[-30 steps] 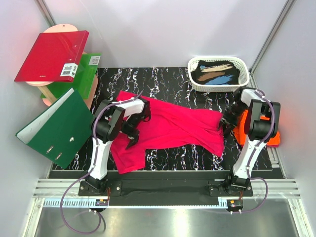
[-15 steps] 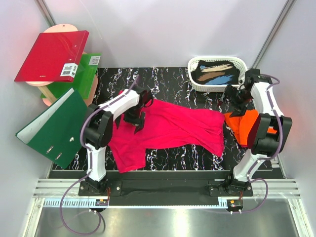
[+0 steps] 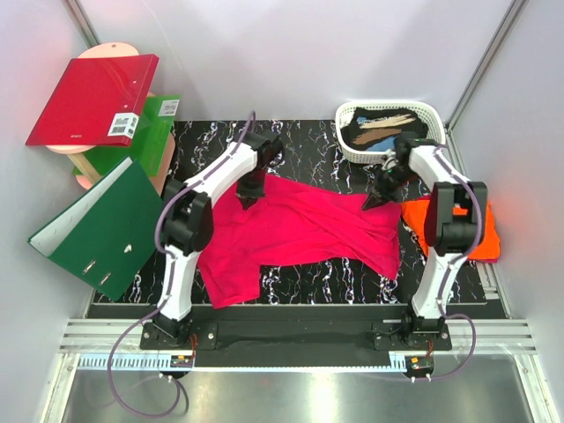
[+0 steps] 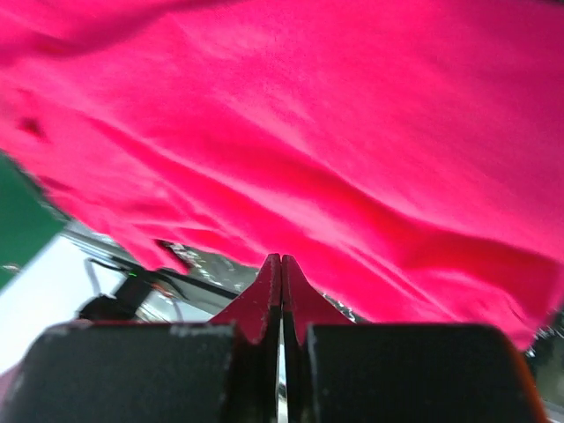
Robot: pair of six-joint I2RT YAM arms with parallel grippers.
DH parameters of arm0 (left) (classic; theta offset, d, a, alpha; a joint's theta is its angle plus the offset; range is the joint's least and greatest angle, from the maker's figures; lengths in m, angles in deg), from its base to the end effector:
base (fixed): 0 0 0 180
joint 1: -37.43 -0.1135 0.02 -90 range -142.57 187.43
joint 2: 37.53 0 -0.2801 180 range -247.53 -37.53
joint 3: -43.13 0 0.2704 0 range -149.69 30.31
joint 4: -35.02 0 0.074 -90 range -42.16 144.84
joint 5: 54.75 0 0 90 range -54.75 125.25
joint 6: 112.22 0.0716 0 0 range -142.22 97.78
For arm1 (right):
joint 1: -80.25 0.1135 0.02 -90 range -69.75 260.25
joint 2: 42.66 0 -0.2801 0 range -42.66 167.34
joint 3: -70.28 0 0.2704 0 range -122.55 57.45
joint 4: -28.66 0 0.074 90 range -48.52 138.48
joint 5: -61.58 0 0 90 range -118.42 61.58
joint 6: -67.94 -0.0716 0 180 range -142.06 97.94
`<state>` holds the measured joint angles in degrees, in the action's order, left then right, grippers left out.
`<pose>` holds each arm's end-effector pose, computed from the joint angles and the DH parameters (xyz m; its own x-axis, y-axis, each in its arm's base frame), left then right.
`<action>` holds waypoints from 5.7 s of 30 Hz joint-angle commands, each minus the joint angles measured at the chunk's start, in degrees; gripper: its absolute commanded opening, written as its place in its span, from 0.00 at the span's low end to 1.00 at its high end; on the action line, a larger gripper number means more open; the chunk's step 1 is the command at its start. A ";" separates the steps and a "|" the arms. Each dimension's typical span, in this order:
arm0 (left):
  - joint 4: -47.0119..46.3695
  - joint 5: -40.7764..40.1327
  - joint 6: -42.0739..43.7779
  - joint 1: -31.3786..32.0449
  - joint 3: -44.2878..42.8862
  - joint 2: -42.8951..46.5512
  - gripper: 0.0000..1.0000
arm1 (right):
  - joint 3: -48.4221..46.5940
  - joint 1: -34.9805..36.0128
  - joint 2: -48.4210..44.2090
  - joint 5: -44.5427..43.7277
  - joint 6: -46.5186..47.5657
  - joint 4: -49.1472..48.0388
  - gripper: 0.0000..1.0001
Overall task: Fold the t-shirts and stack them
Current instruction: Fold the flattened tshirt in 1/3 of the way
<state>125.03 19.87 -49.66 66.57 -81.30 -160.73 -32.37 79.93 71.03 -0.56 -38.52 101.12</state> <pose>0.3995 -0.2010 0.2107 -0.9891 0.0427 -0.1411 0.0099 0.9742 0.2255 0.4137 0.0311 0.1818 -0.9664 0.2559 0.0230 0.2355 0.8466 0.4774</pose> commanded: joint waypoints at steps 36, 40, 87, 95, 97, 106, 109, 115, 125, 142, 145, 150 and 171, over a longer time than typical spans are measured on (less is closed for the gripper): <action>-0.45 -0.01 3.88 -5.50 10.88 9.46 0.99 | -31.21 9.90 8.51 -28.38 3.37 5.49 0.57; -3.18 -0.18 4.59 -4.98 16.41 9.38 0.99 | -24.64 9.90 2.25 -28.03 3.37 4.44 0.60; -3.19 -5.63 1.87 -2.52 8.78 3.13 0.00 | -13.71 9.81 -5.50 -19.77 3.99 2.06 0.62; 1.82 -5.10 1.87 -1.55 12.29 7.35 0.00 | -13.28 9.90 -4.62 -18.63 3.73 1.89 0.62; 2.53 -4.93 1.69 -0.68 13.26 8.14 0.00 | -13.10 9.90 -4.44 -18.54 3.64 1.89 0.62; 1.04 -4.93 -1.30 0.65 20.47 9.28 0.99 | -13.54 9.90 -4.00 -17.40 3.55 1.71 0.63; 0.16 -6.16 -1.30 1.79 18.02 14.37 0.99 | -13.63 9.90 -4.00 -17.31 3.81 1.71 0.63; -5.98 0.76 -1.73 3.37 28.59 29.22 0.98 | -10.13 9.90 -6.01 -15.12 5.13 0.84 0.89; -19.00 23.70 -9.20 2.76 60.01 58.33 0.99 | 12.55 0.59 -17.09 3.16 -4.09 -12.52 1.00; -32.27 32.34 -21.34 3.28 83.84 64.24 0.86 | 29.26 -5.13 -31.77 -0.16 -6.29 -14.20 1.00; -33.50 31.20 -20.99 3.99 82.88 59.76 0.74 | 29.79 -5.22 -31.95 -0.61 -6.56 -13.50 1.00; -35.79 29.79 -18.88 5.21 79.45 52.19 0.11 | 28.56 -5.31 -31.25 -0.96 -5.94 -13.14 1.00; -29.99 26.10 -14.92 6.27 70.74 44.80 0.55 | 25.84 -5.66 -27.12 -0.61 -4.80 -12.62 1.00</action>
<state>94.78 46.25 -65.99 72.71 -8.50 -115.13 -4.06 74.73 43.33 -0.54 -44.34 88.05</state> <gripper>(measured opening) 0.626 0.994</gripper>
